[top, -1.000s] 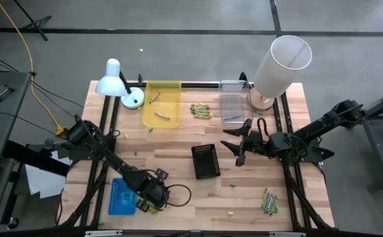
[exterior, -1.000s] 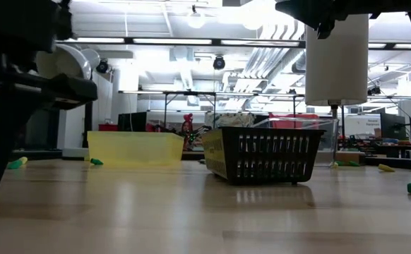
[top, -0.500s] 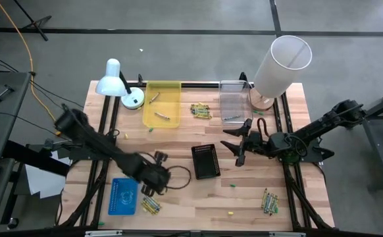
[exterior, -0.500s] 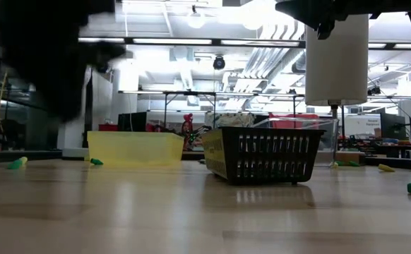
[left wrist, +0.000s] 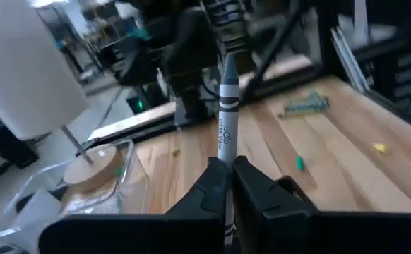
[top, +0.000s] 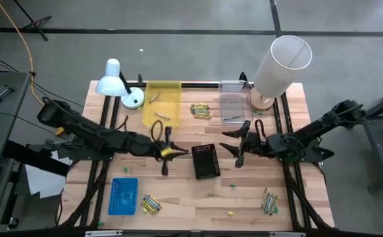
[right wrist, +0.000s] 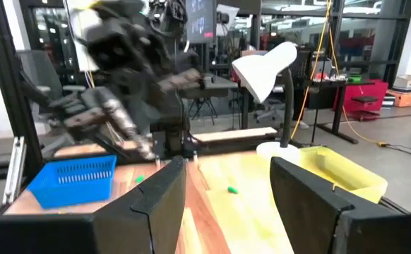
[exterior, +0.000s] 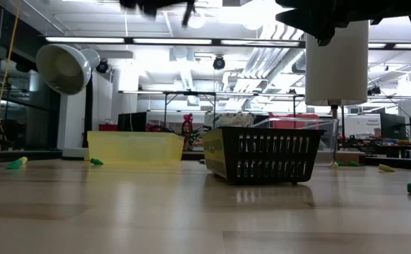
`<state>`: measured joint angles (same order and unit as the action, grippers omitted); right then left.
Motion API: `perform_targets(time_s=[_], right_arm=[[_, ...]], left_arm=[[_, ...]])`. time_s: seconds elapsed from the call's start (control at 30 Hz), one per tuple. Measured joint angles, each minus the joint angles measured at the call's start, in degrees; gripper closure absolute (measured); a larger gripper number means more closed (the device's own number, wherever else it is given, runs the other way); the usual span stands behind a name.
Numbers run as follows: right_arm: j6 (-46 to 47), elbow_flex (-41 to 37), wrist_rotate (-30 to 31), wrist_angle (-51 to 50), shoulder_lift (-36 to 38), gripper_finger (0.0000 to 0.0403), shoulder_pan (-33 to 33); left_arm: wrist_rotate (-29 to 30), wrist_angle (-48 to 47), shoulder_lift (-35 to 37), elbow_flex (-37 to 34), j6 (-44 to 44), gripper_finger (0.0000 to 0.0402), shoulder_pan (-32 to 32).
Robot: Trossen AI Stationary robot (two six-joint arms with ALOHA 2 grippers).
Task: Sort crayons
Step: Put the gray crayon into the yellow transparent bin
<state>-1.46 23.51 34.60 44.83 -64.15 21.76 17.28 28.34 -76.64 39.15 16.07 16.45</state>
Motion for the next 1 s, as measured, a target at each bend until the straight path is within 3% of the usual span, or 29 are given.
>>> perform_targets(time_s=[0.17, 0.27, 0.57, 0.73, 1.0], right_arm=[[-0.8, 0.0, -0.5, -0.3, -0.5, 0.0203, -0.5], [-1.2, 0.0, -2.3, 3.1, -3.3, 0.0203, -2.9], [-2.0, 2.1, -16.1, 25.5, -21.9, 0.0203, -16.1], [-2.0, 6.7, -21.6, 25.3, -27.7, 0.0203, -18.8], [-3.3, 10.2, -22.3, 23.7, -30.6, 0.0203, -18.9]], left_arm=[[-0.8, 28.3, -1.8, -14.0, -6.6, 0.0401, -5.9], [-2.0, 35.6, -1.8, -18.4, -10.2, 0.0401, -8.0], [-5.6, 36.0, -1.7, -18.8, -12.9, 0.0401, -9.7], [-6.4, 35.8, -1.7, -18.4, -12.9, 0.0401, -9.7], [-6.4, 34.9, -1.7, -18.5, -14.0, 0.0401, -9.7]])
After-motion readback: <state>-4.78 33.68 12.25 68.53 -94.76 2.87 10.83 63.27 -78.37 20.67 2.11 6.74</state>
